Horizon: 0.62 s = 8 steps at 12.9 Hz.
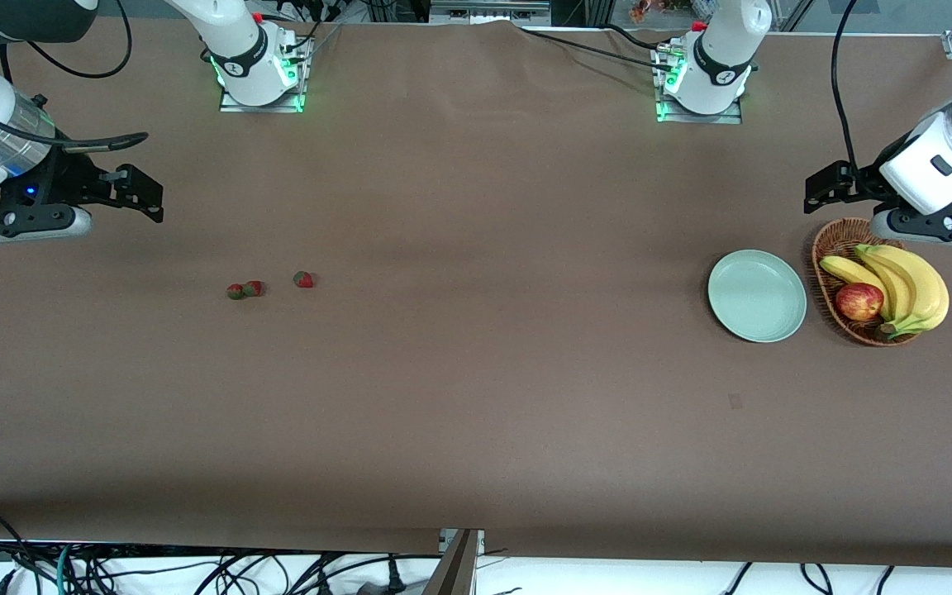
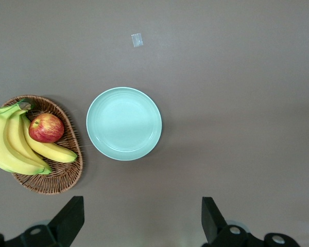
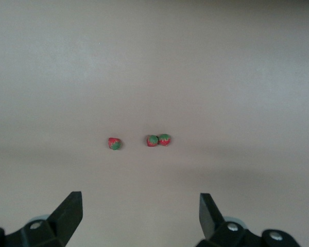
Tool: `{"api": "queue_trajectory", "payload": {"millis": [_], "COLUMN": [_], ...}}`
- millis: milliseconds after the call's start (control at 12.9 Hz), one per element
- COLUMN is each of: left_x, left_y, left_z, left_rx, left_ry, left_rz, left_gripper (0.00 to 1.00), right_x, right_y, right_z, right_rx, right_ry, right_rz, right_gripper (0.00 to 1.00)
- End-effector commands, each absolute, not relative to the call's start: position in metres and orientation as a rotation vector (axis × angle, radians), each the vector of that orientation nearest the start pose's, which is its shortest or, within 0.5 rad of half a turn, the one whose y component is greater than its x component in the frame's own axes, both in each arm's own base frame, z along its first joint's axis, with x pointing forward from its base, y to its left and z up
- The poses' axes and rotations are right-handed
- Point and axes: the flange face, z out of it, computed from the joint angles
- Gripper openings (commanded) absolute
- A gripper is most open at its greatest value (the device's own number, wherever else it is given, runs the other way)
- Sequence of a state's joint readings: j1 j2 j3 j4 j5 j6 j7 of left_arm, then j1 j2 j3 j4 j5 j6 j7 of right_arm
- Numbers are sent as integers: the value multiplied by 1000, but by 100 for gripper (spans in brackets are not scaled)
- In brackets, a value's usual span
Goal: Collect all strawberries into plate
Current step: 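Reach down and grasp one strawberry with the right gripper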
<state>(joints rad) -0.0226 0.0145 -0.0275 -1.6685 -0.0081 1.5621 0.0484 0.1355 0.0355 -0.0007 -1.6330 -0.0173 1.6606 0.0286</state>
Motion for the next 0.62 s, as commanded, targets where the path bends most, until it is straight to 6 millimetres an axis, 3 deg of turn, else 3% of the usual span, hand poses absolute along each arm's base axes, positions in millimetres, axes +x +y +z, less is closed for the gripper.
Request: {"api": "queue_trajectory", "payload": {"millis": [0, 310, 387, 542], "left_x": [550, 554, 554, 554], "left_y": [-31, -31, -31, -31], "left_z": [574, 579, 579, 579], "left_rx": [-3154, -3155, -3155, -3155], "left_ry": [192, 190, 190, 190], "left_rz": [201, 182, 182, 182], "left_gripper": [100, 100, 100, 100], "right_x": [564, 566, 575, 594], "right_y": [76, 91, 97, 104], "right_z": [583, 585, 566, 503], "right_rx": [-3159, -3167, -3168, -3165], "right_ry": [-153, -209, -227, -280], "right_rz": [24, -3, 38, 213], "right_gripper": [100, 100, 100, 100]}}
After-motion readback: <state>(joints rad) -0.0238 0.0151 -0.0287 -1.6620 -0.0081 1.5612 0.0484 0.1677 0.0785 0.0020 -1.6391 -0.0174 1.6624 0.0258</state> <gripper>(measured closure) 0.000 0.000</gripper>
